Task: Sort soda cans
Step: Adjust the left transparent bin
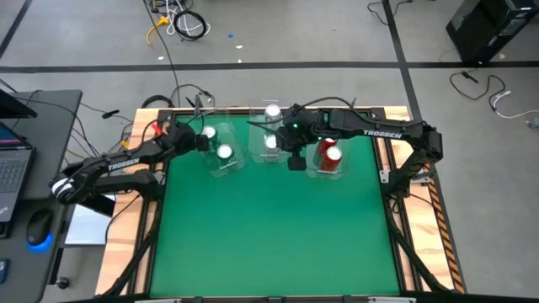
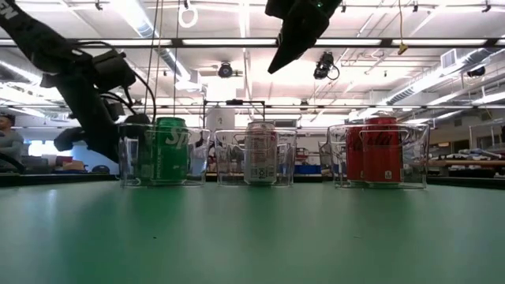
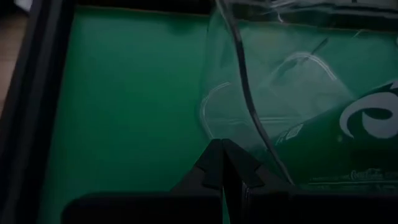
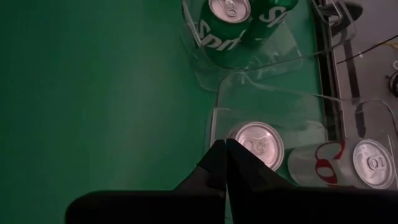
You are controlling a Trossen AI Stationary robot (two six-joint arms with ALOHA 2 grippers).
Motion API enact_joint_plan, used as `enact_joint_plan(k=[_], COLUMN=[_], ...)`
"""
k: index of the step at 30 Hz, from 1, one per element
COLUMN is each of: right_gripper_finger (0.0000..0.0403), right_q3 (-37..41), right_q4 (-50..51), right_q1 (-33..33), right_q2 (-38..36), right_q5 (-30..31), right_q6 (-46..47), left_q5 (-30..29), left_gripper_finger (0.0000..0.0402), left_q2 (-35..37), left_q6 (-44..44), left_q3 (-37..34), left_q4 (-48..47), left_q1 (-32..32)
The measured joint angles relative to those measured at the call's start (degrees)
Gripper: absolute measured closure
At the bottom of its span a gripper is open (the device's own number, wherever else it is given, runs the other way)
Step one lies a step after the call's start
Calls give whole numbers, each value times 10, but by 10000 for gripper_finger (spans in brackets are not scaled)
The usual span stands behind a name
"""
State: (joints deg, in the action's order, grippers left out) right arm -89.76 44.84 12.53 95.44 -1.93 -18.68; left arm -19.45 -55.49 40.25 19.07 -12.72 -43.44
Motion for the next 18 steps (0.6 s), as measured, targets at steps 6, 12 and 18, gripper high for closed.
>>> enact_joint_plan(k=[6, 12, 18], right_gripper_finger=[403, 403, 403], right_q3=[0, 0, 0], right_q4=[0, 0, 4], right_q1=[0, 0, 0], right_q2=[0, 0, 0], right_q5=[0, 0, 0], right_q6=[4, 7, 8], left_q5=[2, 5, 24], left_gripper_finger=[402, 402, 402], left_q2=[0, -13, -69], left_q6=[-58, -120, -149], left_q3=[-7, -7, -7], left_q4=[40, 116, 197], left_q1=[-18, -30, -39])
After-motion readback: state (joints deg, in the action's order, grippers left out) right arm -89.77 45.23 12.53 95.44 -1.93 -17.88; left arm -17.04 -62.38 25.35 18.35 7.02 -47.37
